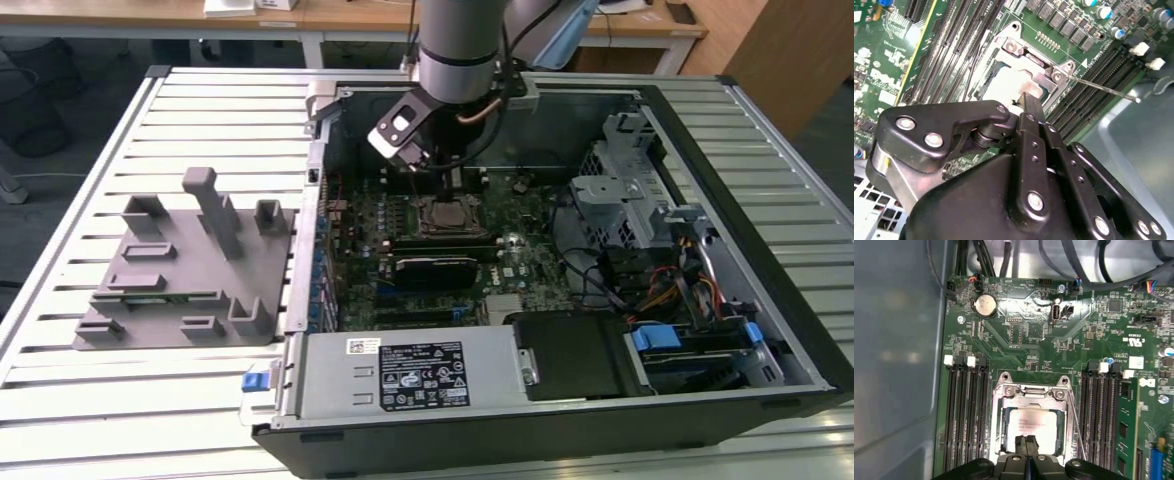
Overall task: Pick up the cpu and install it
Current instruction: 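Install the first cpu locking lever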
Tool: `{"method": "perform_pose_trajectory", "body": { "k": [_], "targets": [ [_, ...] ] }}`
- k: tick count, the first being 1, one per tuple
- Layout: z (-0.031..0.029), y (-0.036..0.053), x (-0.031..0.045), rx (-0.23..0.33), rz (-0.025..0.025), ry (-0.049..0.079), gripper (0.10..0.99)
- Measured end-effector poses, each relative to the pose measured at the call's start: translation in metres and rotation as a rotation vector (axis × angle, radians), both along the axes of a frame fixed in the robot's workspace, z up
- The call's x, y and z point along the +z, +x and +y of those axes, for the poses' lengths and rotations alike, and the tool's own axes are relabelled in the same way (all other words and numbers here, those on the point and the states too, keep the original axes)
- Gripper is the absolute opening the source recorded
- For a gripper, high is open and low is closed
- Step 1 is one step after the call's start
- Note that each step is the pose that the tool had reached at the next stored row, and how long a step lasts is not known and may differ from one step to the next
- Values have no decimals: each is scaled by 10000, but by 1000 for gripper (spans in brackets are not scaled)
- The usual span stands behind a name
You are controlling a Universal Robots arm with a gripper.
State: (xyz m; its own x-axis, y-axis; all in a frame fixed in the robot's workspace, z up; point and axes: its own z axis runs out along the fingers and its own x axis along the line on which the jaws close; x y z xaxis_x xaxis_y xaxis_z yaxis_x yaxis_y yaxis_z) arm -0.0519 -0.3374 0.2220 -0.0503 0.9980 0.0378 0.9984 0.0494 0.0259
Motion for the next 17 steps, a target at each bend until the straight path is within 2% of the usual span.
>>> {"method": "perform_pose_trajectory", "body": {
  "k": [6,17],
  "targets": [
    [0,0,140,0,0,1,106],
    [0,0,448,0,0,1,106]
  ]
}}
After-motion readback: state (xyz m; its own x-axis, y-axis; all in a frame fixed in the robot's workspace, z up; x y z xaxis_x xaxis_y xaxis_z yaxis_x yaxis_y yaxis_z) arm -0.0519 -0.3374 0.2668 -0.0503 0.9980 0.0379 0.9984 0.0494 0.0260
